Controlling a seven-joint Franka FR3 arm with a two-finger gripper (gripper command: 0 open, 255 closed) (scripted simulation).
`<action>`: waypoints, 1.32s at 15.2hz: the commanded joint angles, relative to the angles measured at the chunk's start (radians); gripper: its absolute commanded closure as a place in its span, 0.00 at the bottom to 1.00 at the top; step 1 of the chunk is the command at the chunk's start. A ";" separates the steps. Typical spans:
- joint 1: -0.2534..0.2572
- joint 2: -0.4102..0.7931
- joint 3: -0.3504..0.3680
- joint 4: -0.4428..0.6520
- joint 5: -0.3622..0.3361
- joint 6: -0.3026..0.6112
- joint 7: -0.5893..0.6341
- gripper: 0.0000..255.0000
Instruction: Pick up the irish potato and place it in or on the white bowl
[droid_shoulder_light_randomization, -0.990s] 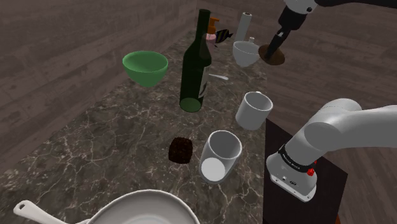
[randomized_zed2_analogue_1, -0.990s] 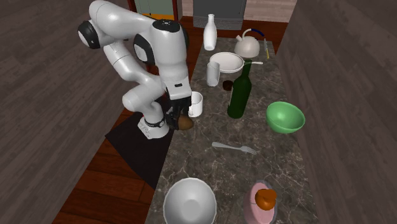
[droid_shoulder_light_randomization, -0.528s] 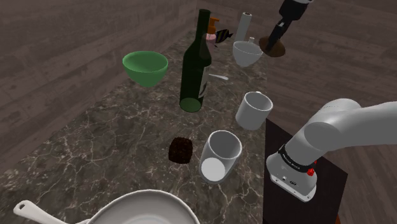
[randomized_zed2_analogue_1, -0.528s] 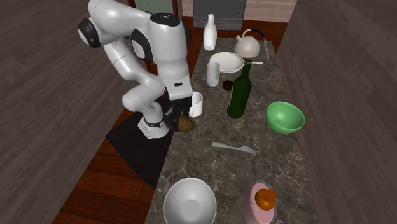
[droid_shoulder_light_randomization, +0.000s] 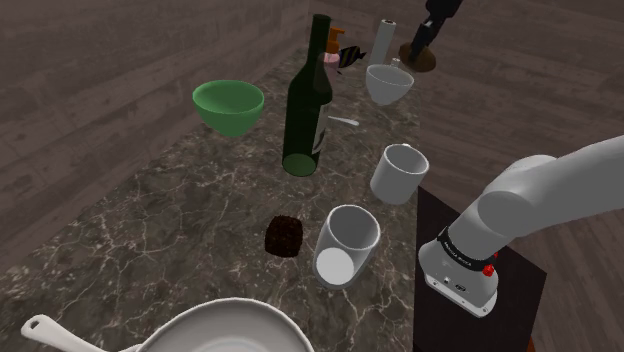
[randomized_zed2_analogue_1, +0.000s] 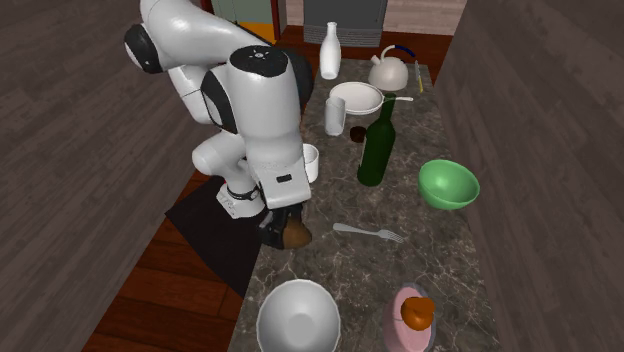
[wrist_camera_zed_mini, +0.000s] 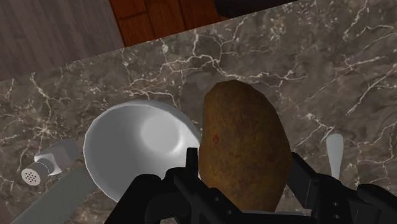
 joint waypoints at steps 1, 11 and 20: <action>0.002 0.084 -0.025 0.070 0.007 0.017 -0.027 1.00; -0.013 0.443 -0.133 0.415 0.097 0.033 -0.181 1.00; -0.015 0.439 -0.134 0.290 0.094 0.155 -0.176 1.00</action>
